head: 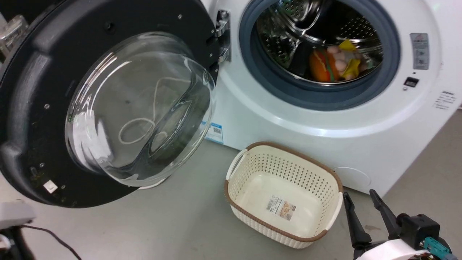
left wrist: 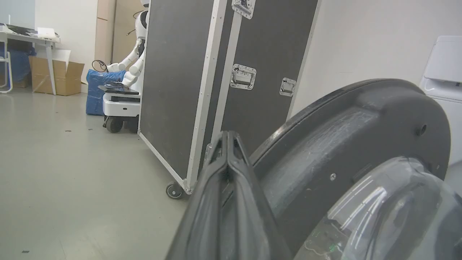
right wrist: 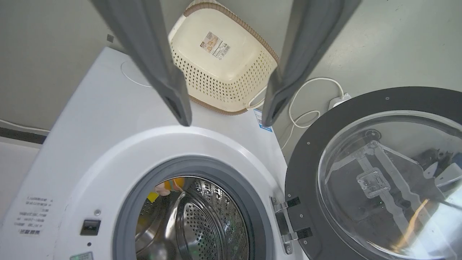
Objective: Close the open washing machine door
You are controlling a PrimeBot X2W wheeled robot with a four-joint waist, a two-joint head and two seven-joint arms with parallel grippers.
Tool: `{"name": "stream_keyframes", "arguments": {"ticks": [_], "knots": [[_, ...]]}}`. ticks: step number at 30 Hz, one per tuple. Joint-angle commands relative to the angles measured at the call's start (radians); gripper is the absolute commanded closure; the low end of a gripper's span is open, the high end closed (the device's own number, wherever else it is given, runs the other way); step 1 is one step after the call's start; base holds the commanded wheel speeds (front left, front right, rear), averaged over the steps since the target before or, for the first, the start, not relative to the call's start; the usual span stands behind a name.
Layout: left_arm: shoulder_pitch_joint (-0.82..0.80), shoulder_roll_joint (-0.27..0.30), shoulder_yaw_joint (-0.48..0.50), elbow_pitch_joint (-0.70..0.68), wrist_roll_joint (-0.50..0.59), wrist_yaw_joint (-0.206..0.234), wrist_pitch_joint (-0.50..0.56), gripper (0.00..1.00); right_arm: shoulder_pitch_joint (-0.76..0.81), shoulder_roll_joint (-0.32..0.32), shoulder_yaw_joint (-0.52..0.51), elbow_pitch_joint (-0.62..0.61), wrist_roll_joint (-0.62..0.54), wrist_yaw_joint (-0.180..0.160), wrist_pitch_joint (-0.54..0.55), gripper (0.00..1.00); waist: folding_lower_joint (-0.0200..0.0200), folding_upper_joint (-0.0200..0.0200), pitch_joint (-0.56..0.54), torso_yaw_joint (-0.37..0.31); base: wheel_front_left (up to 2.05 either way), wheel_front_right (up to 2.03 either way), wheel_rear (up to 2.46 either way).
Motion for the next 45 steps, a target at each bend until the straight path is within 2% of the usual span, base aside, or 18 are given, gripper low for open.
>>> {"name": "stream_keyframes", "arguments": {"ticks": [1, 6, 16, 19, 26, 32, 45], "knots": [[-0.025, 0.015, 0.028, 0.021, -0.02, 0.007, -0.006, 1.0, 0.007, 0.0, -0.002, -0.002, 0.009, 0.001, -0.005, 0.0, -0.0001, 0.0, 0.016, 0.012, 0.0, 0.0, 0.0], [-0.058, 0.094, 0.063, 0.137, -0.051, 0.002, 0.041, 1.0, -0.001, 0.001, -0.014, -0.028, -0.009, 0.001, 0.014, 0.0, -0.0001, 0.0, 0.066, 0.024, 0.0, 0.0, 0.0], [-0.107, 0.239, 0.041, 0.285, -0.049, -0.04, 0.131, 1.0, -0.005, 0.001, -0.038, -0.121, -0.045, 0.001, 0.071, 0.0, -0.0001, 0.0, 0.18, 0.034, 0.0, 0.0, 0.0], [-0.124, 0.269, 0.026, 0.316, -0.051, -0.062, 0.146, 1.0, -0.002, 0.001, -0.039, -0.143, -0.047, 0.001, 0.083, 0.0, -0.0001, 0.0, 0.202, 0.039, 0.0, 0.0, 0.0], [-0.156, 0.318, -0.04, 0.369, -0.114, -0.146, 0.216, 1.0, 0.002, 0.001, -0.052, -0.173, -0.044, 0.001, 0.095, 0.0, -0.0001, 0.0, 0.228, 0.06, 0.0, 0.0, 0.0], [-0.134, 0.377, -0.156, 0.336, -0.241, -0.167, 0.303, 1.0, 0.002, 0.001, -0.057, -0.17, -0.03, 0.001, 0.087, 0.0, -0.0001, 0.0, 0.223, 0.087, 0.0, 0.0, 0.0], [-0.025, 0.614, -0.439, 0.15, -0.606, -0.182, 0.441, 1.0, -0.002, 0.001, -0.074, -0.088, 0.038, 0.001, 0.008, 0.0, -0.0001, 0.0, 0.143, 0.143, 0.0, 0.0, 0.0]]}}
